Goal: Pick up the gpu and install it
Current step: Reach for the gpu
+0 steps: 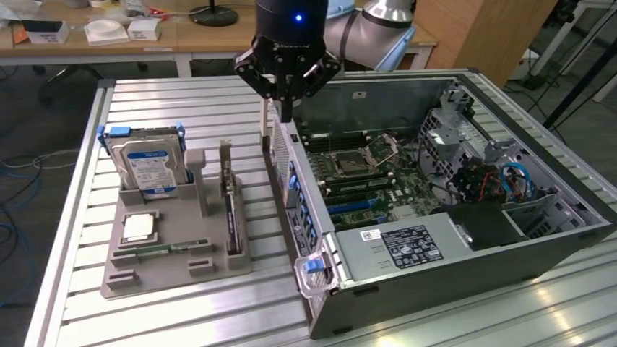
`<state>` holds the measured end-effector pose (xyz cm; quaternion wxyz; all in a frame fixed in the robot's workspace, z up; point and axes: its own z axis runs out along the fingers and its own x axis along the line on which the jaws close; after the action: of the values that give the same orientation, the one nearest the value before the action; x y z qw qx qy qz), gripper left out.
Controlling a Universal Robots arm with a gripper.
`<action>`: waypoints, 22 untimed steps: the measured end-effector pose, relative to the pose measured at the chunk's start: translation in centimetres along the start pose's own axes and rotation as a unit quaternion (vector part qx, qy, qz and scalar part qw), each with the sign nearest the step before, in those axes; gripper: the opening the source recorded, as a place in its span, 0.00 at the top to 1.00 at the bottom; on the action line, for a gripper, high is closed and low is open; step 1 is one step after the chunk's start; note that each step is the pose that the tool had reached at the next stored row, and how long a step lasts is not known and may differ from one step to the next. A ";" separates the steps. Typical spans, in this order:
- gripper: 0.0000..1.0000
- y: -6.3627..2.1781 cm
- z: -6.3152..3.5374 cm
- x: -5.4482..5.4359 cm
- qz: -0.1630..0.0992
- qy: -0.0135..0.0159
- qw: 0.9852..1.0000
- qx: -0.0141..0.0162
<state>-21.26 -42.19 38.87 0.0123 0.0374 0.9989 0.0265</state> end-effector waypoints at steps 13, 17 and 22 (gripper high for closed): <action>0.89 -0.31 0.00 1.0 0.000 0.000 1.000 0.000; 0.89 -0.42 -0.01 1.4 0.000 0.000 1.000 0.000; 0.89 -0.52 0.00 2.0 0.000 0.000 1.000 0.000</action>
<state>-23.33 -42.56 38.79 0.0123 0.0375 0.9989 0.0265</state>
